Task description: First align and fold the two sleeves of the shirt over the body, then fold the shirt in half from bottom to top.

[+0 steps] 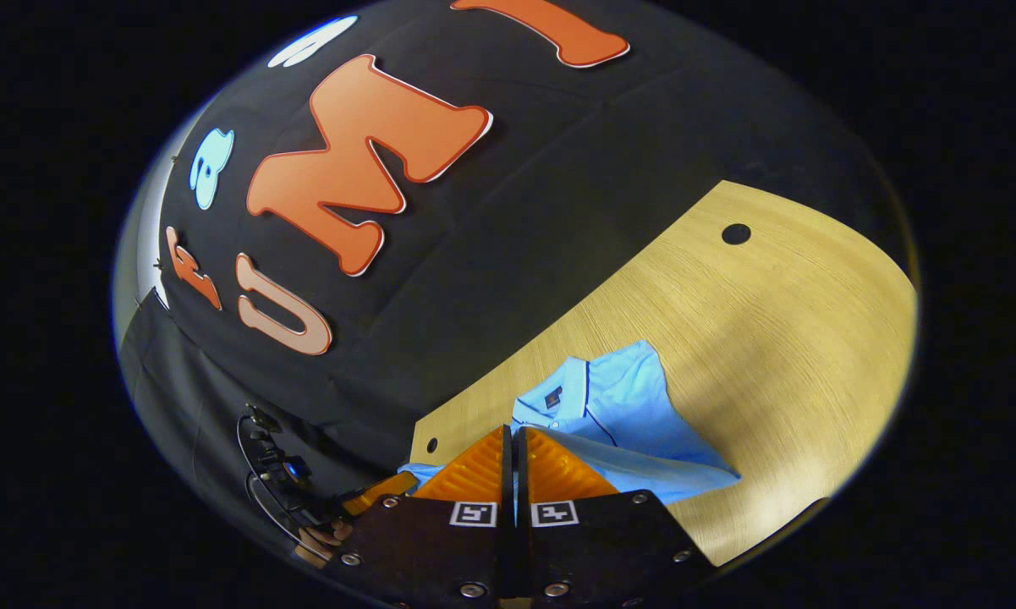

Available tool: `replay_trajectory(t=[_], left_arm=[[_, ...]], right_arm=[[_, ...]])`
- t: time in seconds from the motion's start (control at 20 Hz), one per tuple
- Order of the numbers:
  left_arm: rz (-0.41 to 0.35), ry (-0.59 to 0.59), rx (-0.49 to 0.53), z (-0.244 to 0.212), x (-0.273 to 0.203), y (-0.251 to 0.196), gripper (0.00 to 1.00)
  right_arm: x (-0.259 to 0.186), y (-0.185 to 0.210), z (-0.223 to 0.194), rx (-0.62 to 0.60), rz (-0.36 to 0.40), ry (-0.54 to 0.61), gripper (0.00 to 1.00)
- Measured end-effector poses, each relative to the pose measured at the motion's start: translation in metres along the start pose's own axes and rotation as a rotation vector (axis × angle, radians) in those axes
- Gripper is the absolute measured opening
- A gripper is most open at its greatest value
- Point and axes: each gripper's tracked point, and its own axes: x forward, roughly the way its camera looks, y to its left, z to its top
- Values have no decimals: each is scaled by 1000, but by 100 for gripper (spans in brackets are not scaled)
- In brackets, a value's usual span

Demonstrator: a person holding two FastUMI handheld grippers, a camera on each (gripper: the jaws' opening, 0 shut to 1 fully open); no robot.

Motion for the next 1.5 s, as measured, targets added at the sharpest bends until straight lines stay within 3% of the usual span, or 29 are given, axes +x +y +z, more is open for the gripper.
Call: replay_trajectory(t=[0.2, 0.4, 0.75, 1.0, 1.25, 1.3, 1.4, 1.45, 1.5], left_arm=[[59, -33, -25, 30, 27, 8, 5], [186, -42, -11, 39, 64, 20, 5], [325, -26, -123, 31, 135, 55, 5], [374, 4, -166, 21, 158, 59, 10], [401, 23, -152, 20, 143, 59, 99], [398, 15, -146, 25, 135, 55, 100], [386, -20, -127, 37, 114, 46, 100], [378, -40, -110, 44, 102, 39, 100], [374, -62, -90, 50, 90, 32, 100]], right_arm=[[44, 1, 18, -37, 34, 39, 1], [91, -11, 31, -59, 55, 96, 0], [161, -81, 53, -63, -12, 134, 0], [186, -103, 57, 29, -44, 143, 1], [169, -106, 62, -83, -54, 115, 22], [163, -100, 65, -118, -52, 102, 41], [146, -85, 68, -170, -41, 83, 57], [137, -74, 69, -195, -27, 71, 82], [127, -65, 72, -229, -21, 54, 87]])
